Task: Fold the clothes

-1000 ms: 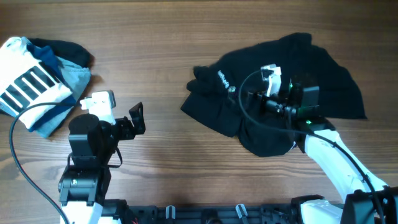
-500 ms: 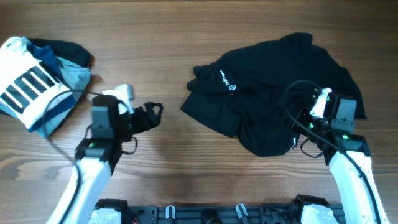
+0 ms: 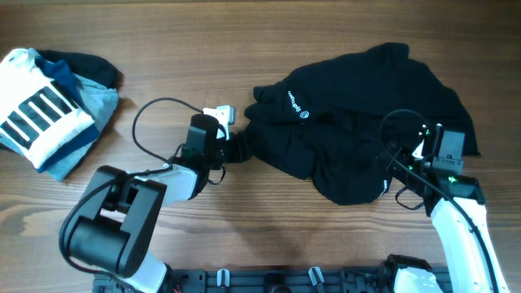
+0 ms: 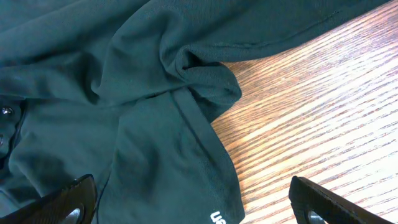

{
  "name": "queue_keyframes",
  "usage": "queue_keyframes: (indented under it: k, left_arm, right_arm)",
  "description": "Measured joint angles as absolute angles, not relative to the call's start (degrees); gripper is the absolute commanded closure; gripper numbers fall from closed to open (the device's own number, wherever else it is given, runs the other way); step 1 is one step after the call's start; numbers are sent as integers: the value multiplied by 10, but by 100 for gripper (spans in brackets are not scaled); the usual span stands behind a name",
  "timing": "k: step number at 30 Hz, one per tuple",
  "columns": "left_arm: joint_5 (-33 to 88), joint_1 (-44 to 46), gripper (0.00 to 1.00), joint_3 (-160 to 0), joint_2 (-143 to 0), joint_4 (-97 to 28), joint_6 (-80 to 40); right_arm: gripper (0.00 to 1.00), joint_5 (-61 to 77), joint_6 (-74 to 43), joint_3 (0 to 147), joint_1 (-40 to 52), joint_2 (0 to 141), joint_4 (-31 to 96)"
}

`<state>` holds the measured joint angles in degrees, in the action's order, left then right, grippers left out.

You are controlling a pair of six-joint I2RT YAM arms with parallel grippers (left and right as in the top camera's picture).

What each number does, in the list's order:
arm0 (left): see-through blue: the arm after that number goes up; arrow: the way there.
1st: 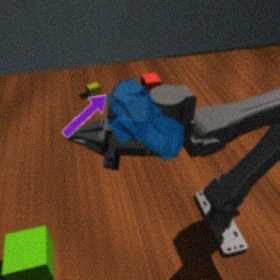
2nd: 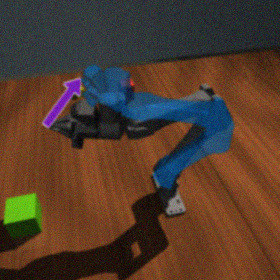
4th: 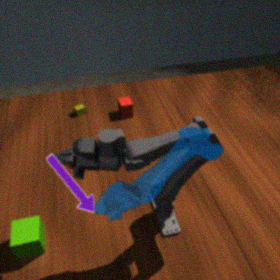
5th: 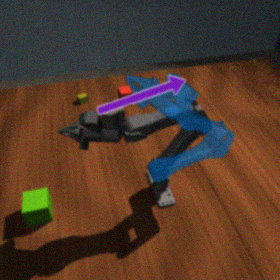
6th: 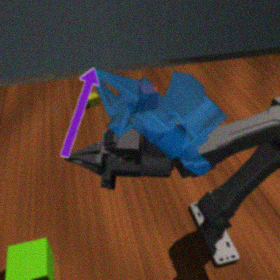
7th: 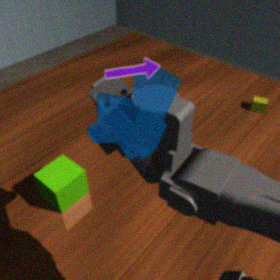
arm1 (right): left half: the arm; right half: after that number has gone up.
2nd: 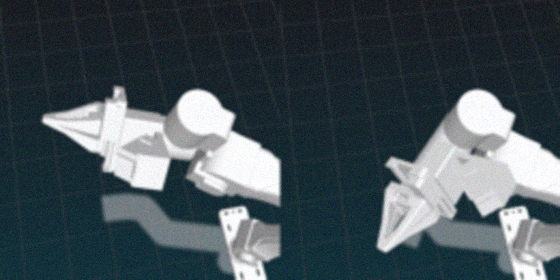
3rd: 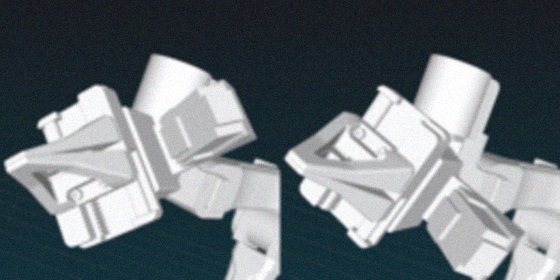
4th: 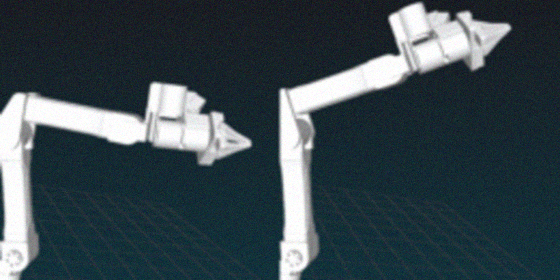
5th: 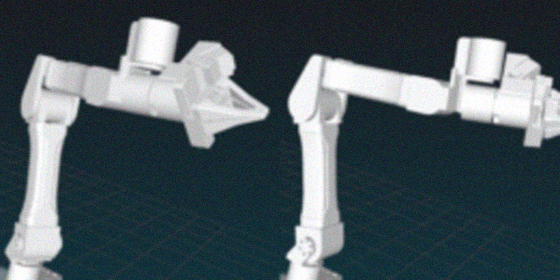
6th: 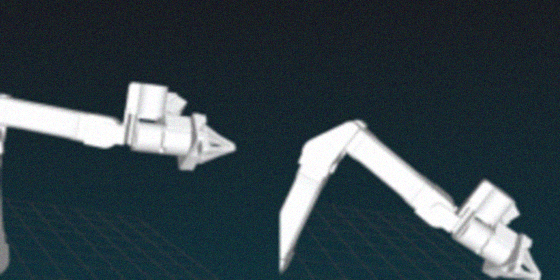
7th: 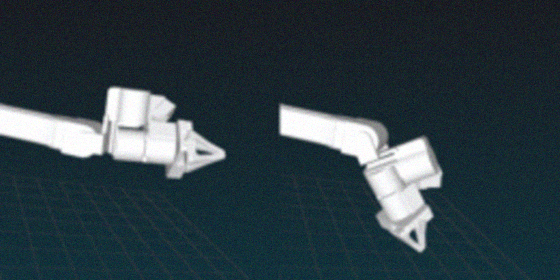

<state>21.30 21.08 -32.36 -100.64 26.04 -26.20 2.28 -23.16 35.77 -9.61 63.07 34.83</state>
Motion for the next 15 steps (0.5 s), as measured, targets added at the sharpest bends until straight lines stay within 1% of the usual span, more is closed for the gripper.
queue_keyframes:
  k: [3, 5, 6, 8, 9, 10, 11, 12, 14, 15]
  left_arm:
    - [207, 211, 96, -322, -1015, 283, -263]
    - [198, 210, 96, -322, -1014, 293, -263]
    - [189, 208, 96, -322, -1013, 293, -262]
    - [153, 178, 96, -322, -992, 292, -263]
    - [130, 130, 96, -329, -961, 289, -262]
    - [117, 91, 80, -346, -941, 288, -262]
    - [115, 61, 10, -367, -927, 277, -263]
    - [116, 16, 0, -406, -912, 263, -263]
    - [143, -40, 0, -465, -895, 222, -263]
    - [170, -55, 0, -481, -886, 183, -262]
  right_arm:
    - [1, 23, -232, 358, -96, 631, 350]
    - [7, 23, -232, 358, -96, 631, 350]
    - [7, 23, -232, 358, -96, 631, 350]
    - [7, 23, -225, 358, -96, 631, 347]
    - [7, 23, -218, 358, -96, 631, 347]
    - [7, 23, -211, 358, -96, 631, 347]
    - [7, 23, -206, 358, -96, 631, 347]
    - [7, 22, -200, 358, -96, 631, 347]
    - [7, 23, -196, 358, -96, 631, 347]
    - [7, 23, -194, 358, -96, 631, 347]
